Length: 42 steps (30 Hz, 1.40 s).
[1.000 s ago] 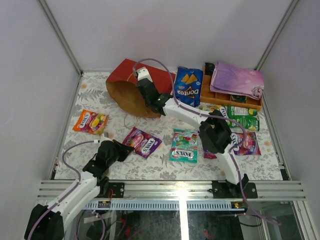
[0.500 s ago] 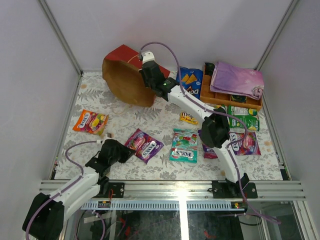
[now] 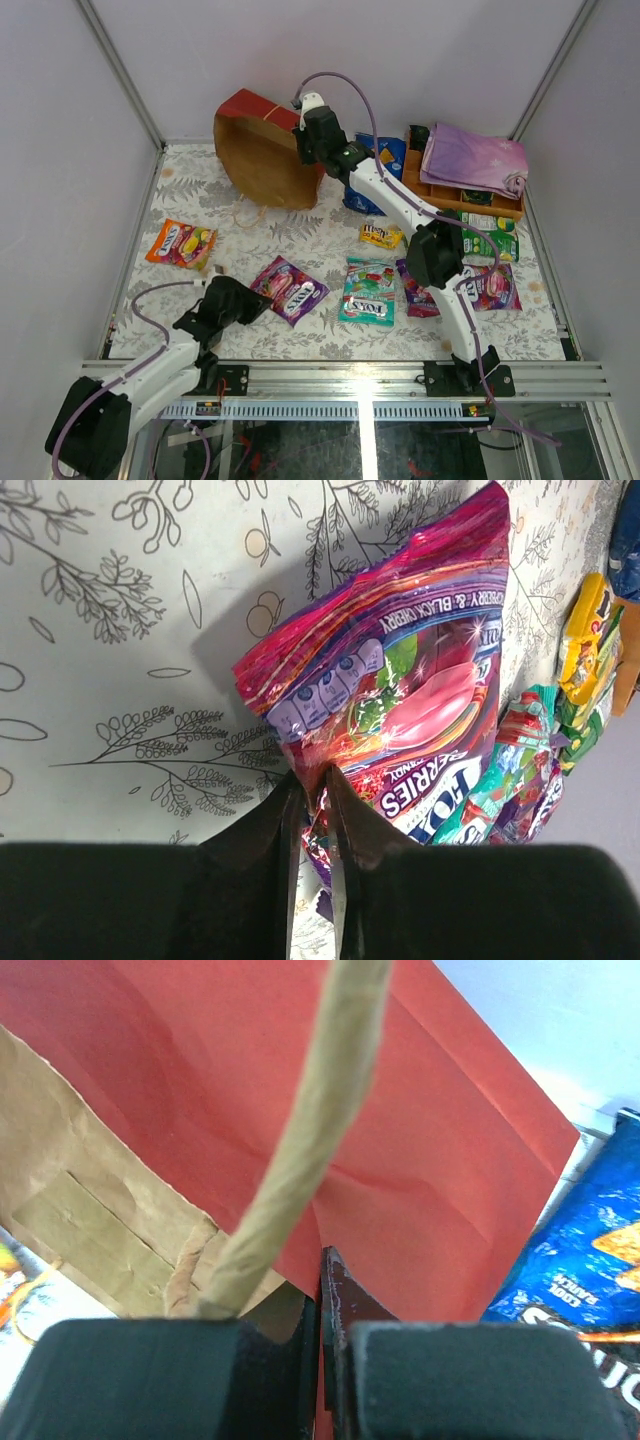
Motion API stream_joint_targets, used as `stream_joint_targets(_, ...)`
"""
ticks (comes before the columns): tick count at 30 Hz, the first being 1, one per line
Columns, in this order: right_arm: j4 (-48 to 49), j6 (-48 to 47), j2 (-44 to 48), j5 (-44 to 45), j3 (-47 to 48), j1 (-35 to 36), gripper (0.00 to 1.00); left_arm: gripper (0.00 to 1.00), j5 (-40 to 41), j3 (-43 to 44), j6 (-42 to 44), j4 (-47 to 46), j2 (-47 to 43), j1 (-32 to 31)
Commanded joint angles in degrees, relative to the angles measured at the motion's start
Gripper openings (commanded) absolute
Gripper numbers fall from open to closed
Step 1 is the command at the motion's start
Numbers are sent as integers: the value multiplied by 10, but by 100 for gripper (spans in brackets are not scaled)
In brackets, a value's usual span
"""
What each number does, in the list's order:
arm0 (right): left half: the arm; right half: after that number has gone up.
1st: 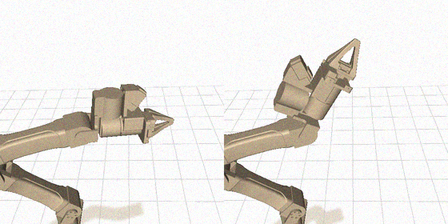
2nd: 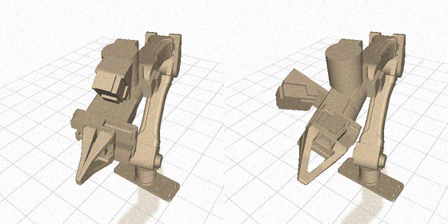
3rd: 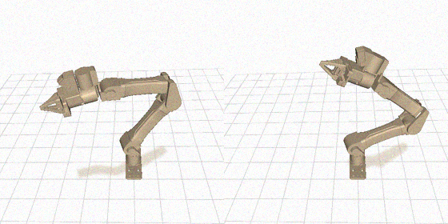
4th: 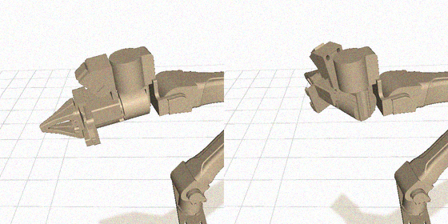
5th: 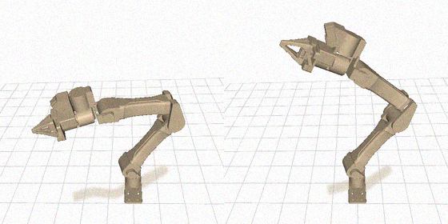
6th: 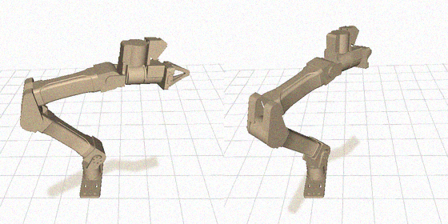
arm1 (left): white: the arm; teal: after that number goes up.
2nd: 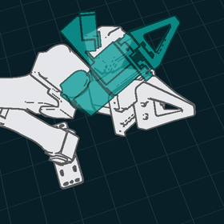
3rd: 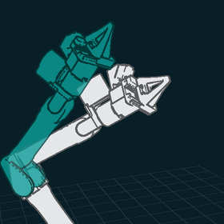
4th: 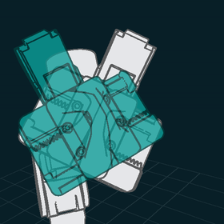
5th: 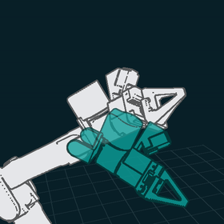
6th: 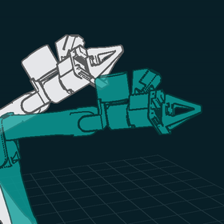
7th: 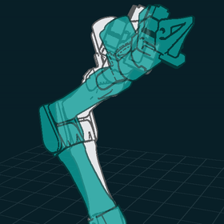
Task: Take the snacks out of the paper bag
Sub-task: Place the snack at the center of the board, then adjust the paper bag at the center of the board.
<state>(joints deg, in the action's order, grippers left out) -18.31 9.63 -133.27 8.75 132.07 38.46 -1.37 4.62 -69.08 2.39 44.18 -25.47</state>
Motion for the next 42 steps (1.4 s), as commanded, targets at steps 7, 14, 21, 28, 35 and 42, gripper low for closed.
stream_joint_targets(7, -5, 25, -1, -75, 46, -6, 0, 13, 49, 52, 10, -28, 132, -3)
stream_joint_targets(14, -4, 23, 6, -86, 42, -11, 0, 98, 91, 120, 53, 31, 115, -3)
stream_joint_targets(21, -3, 27, 14, -99, 47, -12, 0, 100, 130, 209, 115, 115, 70, -2)
stream_joint_targets(28, -2, 30, 19, -116, 60, -13, 0, 100, 129, 330, 190, 187, 102, 18)
stream_joint_targets(35, 5, 60, 24, -175, 64, -26, 0, 100, 94, 407, 248, 239, 125, 69)
stream_joint_targets(42, 15, 91, 16, -238, 77, -41, 0, 100, 30, 425, 286, 273, 143, 151)
